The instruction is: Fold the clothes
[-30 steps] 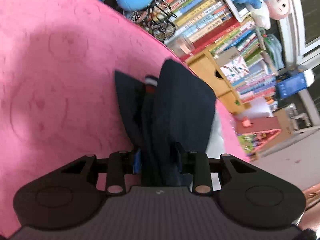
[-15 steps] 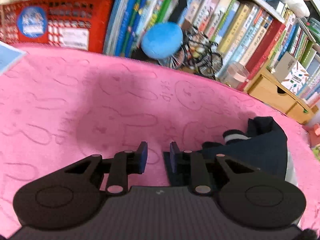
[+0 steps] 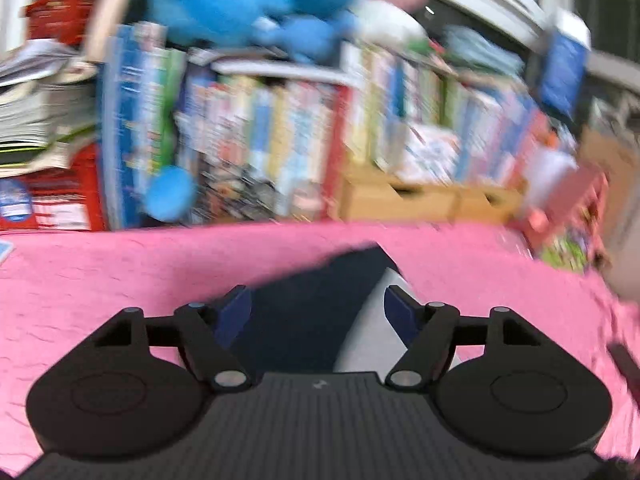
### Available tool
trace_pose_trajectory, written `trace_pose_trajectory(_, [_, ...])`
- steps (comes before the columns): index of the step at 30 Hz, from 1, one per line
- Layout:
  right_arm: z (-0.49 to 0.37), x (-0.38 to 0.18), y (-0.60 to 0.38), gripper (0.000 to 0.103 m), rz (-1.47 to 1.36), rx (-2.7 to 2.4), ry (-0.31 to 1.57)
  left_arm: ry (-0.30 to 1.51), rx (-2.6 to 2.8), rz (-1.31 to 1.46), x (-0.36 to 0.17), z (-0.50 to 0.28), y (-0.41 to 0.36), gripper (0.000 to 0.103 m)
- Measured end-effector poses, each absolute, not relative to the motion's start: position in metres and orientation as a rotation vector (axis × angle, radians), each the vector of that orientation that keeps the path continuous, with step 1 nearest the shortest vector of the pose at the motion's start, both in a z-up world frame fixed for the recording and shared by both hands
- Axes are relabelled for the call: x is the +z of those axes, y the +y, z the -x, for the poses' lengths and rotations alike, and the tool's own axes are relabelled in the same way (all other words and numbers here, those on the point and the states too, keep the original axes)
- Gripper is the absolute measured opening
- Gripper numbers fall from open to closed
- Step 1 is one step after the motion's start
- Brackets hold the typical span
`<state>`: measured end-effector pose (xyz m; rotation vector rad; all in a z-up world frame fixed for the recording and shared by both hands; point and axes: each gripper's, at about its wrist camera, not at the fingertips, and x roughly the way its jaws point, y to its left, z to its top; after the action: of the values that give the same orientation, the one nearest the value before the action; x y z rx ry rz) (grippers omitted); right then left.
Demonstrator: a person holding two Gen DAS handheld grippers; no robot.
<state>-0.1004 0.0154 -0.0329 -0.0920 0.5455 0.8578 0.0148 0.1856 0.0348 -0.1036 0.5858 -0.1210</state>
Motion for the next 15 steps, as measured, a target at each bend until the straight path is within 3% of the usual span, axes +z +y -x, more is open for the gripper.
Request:
trace_pose_trajectory(6, [0.083,-0.03,-0.046,0.058,-0.057,0.651,0.603,0.705,-0.077,-0.103,-0.025,-0.024,0.142,0.076])
trace_pose_trajectory(7, [0.08,-0.031,-0.05,0.051,-0.055,0.623,0.608,0.7,-0.066,-0.144,-0.033,-0.021,0.14,0.078])
trace_pose_trajectory(8, [0.076,-0.031,-0.051,0.035,-0.031,0.585,0.615,0.701,-0.058,-0.172,-0.038,-0.018,0.14,0.083])
trace_pose_trajectory(10, [0.068,-0.032,-0.05,0.024,0.009,0.521,0.632,0.707,-0.051,-0.206,-0.044,-0.012,0.14,0.086])
trace_pose_trajectory(15, [0.035,-0.04,-0.052,0.025,-0.066,0.477,0.696,0.68,-0.044,-0.186,-0.051,-0.001,0.149,0.097])
